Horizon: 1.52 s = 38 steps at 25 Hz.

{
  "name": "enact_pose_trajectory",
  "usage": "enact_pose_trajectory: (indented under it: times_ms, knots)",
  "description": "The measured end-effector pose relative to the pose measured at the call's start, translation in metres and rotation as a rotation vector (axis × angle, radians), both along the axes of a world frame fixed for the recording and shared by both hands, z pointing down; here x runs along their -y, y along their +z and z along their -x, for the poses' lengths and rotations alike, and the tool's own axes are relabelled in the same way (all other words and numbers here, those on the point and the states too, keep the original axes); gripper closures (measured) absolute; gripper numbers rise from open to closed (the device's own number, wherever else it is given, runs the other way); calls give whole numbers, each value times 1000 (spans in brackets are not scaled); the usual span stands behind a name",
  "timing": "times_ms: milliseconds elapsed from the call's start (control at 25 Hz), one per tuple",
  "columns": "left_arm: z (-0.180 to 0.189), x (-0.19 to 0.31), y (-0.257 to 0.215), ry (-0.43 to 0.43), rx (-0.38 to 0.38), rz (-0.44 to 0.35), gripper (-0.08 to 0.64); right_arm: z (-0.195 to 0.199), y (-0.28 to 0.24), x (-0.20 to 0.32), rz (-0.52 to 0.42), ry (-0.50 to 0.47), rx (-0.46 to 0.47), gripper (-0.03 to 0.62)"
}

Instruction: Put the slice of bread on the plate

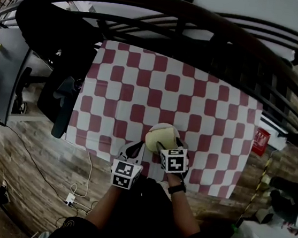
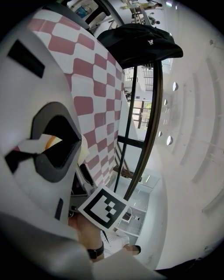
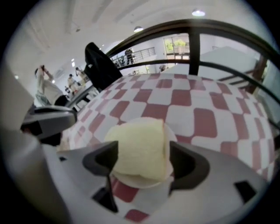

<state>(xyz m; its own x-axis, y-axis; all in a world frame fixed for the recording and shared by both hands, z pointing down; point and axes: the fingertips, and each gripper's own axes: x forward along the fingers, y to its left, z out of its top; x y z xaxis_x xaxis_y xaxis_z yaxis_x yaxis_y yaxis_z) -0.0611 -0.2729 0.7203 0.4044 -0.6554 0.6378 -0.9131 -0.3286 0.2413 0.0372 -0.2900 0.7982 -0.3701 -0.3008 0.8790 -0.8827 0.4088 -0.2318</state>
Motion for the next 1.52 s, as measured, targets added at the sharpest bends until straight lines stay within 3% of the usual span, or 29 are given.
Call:
enact_pose_trajectory:
  times_ms: [80,200,280,320,400,560,960,1120,1240,1520]
  knots:
    - [-2,3,-1,8,0,-5,541,-15,-9,10,-96,-57,-135,210]
    - [-1,12,-7,6,-3,-22,541,-25,-42,30,-318,-292,-334,210]
    - [2,19,-15,4,-8,-41,541,-23,-66,39,-433,-417,-378,210]
    - [2,23,-21,4,-11,-55,541,-22,-78,42,-465,-435,-363,212]
    - [1,30,-38,10,-18,-96,541,-21,-101,45,-487,-394,-278,212]
    - [-7,46,-90,39,-28,-225,541,-22,-153,51,-525,-222,-73,234]
    - [-15,60,-234,33,-72,-521,541,-22,-297,46,-770,51,187,487]
    - [-23,61,-270,26,-76,-599,541,-30,-344,44,-898,131,233,565]
    - [-33,60,-287,37,-88,-646,541,-38,-369,44,-981,173,220,577]
    - [-48,56,-305,61,-117,-696,541,-33,-378,40,-1004,160,193,577]
